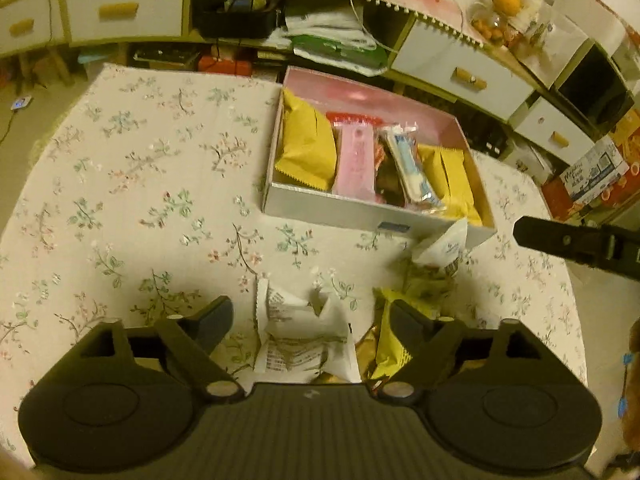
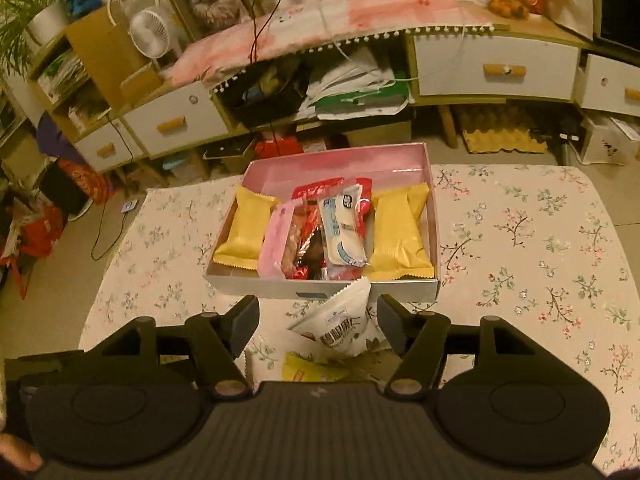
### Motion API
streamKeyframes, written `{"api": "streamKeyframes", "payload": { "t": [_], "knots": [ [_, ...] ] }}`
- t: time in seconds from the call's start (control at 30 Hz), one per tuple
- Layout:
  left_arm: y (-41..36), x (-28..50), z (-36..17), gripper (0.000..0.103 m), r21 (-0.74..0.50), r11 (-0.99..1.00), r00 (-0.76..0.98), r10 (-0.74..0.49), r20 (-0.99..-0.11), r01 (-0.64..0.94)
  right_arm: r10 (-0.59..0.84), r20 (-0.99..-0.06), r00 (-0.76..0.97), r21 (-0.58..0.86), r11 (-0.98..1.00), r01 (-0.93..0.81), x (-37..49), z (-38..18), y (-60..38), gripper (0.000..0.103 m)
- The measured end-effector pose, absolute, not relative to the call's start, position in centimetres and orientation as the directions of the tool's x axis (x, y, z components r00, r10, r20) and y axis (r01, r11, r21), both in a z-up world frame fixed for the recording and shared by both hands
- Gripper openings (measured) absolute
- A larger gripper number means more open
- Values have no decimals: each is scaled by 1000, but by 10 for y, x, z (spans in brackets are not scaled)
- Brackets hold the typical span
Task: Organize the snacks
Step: 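Grasp the white biscuit bag with the right gripper while the left grasps a white wrapper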
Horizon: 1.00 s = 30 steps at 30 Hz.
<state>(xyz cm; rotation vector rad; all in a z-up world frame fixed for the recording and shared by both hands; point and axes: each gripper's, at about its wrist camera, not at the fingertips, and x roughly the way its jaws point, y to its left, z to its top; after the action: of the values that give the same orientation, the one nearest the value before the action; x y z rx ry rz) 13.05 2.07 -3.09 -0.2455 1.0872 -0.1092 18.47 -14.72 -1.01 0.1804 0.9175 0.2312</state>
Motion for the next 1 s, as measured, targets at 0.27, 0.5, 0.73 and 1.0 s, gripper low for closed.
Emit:
{"api": "streamKeyframes", "payload": {
  "t": [0.27, 0.5, 0.73, 1.0],
  "knots": [
    [9, 133, -57, 97, -257, 966, 400, -223, -889, -35, 231, -799, 556, 157, 971, -178, 178, -32, -145, 83],
    [3, 139, -73, 98, -217, 976, 398, -189, -898, -25, 198, -824, 531, 71, 966, -249, 183, -56, -132, 92],
    [0, 142, -86, 96, -198, 980, 380, -178, -908, -12, 144, -835, 530, -32, 951, -308, 195, -79, -114, 94],
    [-1, 146, -94, 72, -162, 987, 371, -155, -916, 11, 104, -834, 542, -114, 929, -353, 202, -94, -95, 52]
  ]
}}
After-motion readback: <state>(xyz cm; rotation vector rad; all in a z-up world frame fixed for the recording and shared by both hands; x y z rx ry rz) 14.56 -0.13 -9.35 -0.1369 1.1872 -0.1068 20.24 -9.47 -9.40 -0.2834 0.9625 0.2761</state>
